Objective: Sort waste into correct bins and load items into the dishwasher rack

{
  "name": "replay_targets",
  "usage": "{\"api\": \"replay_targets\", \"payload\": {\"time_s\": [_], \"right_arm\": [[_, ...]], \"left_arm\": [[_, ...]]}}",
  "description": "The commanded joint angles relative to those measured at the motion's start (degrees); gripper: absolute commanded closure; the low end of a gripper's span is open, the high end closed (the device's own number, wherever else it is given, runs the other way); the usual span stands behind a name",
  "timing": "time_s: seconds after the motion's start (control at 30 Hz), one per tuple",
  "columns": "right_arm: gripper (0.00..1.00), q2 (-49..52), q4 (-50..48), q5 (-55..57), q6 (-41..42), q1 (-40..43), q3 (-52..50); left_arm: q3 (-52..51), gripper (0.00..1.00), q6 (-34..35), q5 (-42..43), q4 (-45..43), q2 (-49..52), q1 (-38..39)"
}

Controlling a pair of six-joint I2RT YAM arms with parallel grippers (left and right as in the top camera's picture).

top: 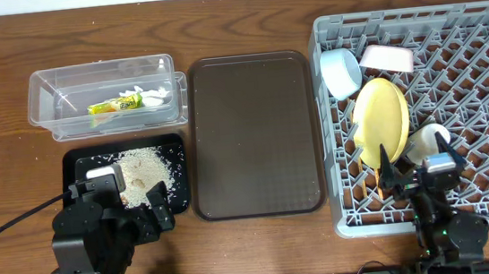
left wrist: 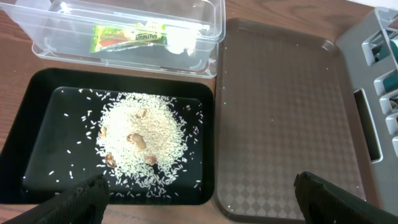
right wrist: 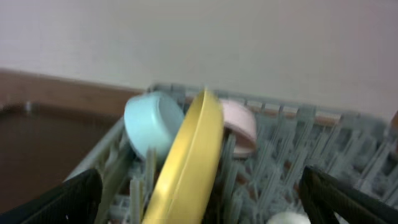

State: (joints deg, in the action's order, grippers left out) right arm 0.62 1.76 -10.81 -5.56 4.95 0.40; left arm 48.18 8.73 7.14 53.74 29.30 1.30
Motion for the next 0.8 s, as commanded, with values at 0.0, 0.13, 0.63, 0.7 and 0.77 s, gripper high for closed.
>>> {"api": "replay_targets", "payload": {"time_s": [0.0,0.13,0.63,0.7,0.77], "right_arm": [[0.01,-0.3,1.7,-0.9,0.0,-1.6,-0.1],[0.01,-0.3,1.5,-0.8,1.9,-1.6,-0.1],[0.01,-0.3,1.5,-0.8,1.9,-1.6,-0.1],[0.01,-0.3,1.5,-0.8,1.9,-1.6,-0.1],[0.01,-0.3,1.5,-0.8,1.9,-1.6,-0.1]], "left_arm": [[-0.4,0.02,-0.6,-0.3,-0.1,-0.2,0.0],[-0.4,0.02,-0.6,-0.3,-0.1,-0.2,0.0],[-0.4,0.02,-0.6,-0.3,-0.1,-0.2,0.0],[-0.4,0.02,-0.6,-0.3,0.0,-0.2,0.0],[-0.4,0.02,-0.6,-0.3,0.0,-0.2,0.0]]}}
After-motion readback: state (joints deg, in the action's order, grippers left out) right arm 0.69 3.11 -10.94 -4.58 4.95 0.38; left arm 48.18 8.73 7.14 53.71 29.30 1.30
